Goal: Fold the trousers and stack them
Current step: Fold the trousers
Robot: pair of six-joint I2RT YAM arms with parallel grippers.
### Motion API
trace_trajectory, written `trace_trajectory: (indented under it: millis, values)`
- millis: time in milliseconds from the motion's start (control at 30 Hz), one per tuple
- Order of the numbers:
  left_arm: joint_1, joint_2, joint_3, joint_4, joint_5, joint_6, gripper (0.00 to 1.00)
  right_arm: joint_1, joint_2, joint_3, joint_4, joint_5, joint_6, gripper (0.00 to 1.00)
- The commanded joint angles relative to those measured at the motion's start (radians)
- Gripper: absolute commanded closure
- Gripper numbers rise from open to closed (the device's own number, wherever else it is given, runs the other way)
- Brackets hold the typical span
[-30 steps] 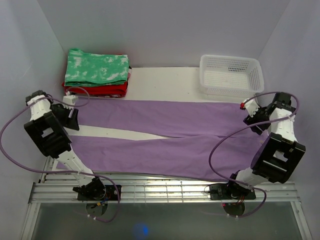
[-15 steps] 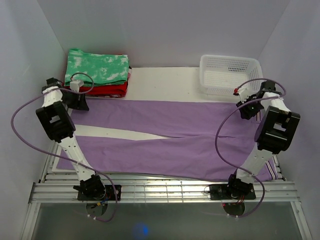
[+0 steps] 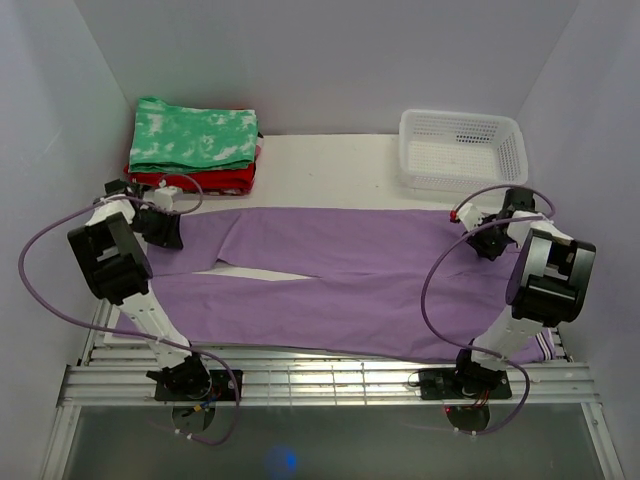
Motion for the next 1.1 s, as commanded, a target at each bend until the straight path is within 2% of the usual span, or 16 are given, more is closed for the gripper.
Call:
trace_trajectory:
  millis: [0,100,200,333,433,533,567,600,633,667,833,933,967,1067]
  values:
    - [0.055,-0.033,-0.156,-0.13,-0.118,0.089,0.47,-0.03,-0.03,-0.127,-0.144,0.075,-0.137,0.64]
    - [0.103,-0.076,-0.208,-0.155,-0.139,0.141,0.48,-0.041,-0.093,-0.17,-0.196,0.075,-0.203,0.65]
    - [0.15,-0.078,-0.176,-0.175,-0.15,0.166,0.48,-0.053,-0.145,-0.15,-0.279,0.046,-0.241,0.65]
    - [0.188,-0.047,-0.045,-0.227,-0.115,0.184,0.39,-0.07,-0.157,-0.034,-0.382,-0.012,-0.249,0.6]
    - [0.192,-0.038,0.098,-0.334,0.012,0.261,0.34,-0.088,-0.15,0.074,-0.425,-0.043,-0.253,0.51]
    - [0.186,-0.024,0.245,-0.466,0.135,0.384,0.27,-0.096,-0.136,0.167,-0.449,-0.057,-0.269,0.38]
    - [0.181,-0.016,0.278,-0.49,0.147,0.408,0.26,-0.098,-0.133,0.186,-0.453,-0.061,-0.272,0.28]
    - [0.178,-0.007,0.334,-0.524,0.155,0.436,0.26,-0.099,-0.122,0.204,-0.456,-0.061,-0.278,0.22]
    - [0.169,0.002,0.356,-0.527,0.155,0.462,0.26,-0.101,-0.116,0.233,-0.457,-0.061,-0.284,0.03]
    - [0.163,0.025,0.376,-0.528,0.146,0.471,0.26,-0.099,-0.108,0.246,-0.456,-0.06,-0.298,0.1]
    - [0.143,0.111,0.466,-0.546,0.126,0.552,0.26,-0.101,-0.007,0.341,-0.445,-0.052,-0.286,0.1]
    - [0.135,0.157,0.473,-0.57,0.111,0.647,0.25,-0.101,0.051,0.393,-0.446,-0.058,-0.286,0.08]
    - [0.133,0.165,0.461,-0.578,0.108,0.719,0.25,-0.101,0.063,0.414,-0.448,-0.06,-0.287,0.08]
    - [0.126,0.197,0.466,-0.555,0.089,0.755,0.24,-0.102,0.108,0.444,-0.453,-0.075,-0.315,0.08]
